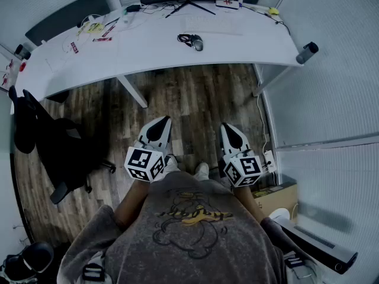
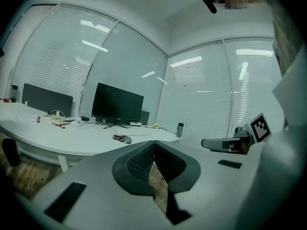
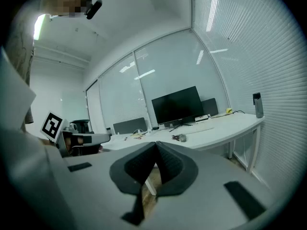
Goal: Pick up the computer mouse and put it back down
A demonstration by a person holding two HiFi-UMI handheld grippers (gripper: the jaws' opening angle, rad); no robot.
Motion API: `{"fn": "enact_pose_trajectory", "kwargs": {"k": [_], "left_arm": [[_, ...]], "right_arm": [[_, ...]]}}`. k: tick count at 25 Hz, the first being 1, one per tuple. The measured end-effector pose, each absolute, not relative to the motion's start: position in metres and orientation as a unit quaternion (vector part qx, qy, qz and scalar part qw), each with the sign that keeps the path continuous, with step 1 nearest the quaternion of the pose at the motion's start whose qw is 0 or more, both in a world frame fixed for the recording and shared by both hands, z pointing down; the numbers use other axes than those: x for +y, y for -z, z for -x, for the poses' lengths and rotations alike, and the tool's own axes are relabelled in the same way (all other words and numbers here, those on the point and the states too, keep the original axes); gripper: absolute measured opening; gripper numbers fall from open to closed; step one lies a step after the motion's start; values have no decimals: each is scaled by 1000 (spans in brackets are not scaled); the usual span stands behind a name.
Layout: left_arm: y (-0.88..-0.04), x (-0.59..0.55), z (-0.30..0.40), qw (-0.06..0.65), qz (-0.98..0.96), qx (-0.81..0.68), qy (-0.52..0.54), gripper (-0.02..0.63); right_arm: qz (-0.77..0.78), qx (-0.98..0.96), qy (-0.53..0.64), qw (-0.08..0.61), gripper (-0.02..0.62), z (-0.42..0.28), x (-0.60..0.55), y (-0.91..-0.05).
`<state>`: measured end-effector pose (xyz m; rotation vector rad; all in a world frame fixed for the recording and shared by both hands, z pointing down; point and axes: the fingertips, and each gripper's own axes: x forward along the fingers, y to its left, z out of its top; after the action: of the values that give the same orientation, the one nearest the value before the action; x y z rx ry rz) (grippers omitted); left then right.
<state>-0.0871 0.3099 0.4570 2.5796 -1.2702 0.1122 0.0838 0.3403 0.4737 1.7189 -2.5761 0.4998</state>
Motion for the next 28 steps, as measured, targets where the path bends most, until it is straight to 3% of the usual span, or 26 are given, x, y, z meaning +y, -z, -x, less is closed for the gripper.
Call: {"fn": "enact_pose_trajectory", "kwargs": {"k": [28], "left_arm": [[-465, 242, 135, 121, -911, -391, -43, 20]], "right_arm": [[-603, -782, -158, -9, 2, -35, 296, -489]]}}
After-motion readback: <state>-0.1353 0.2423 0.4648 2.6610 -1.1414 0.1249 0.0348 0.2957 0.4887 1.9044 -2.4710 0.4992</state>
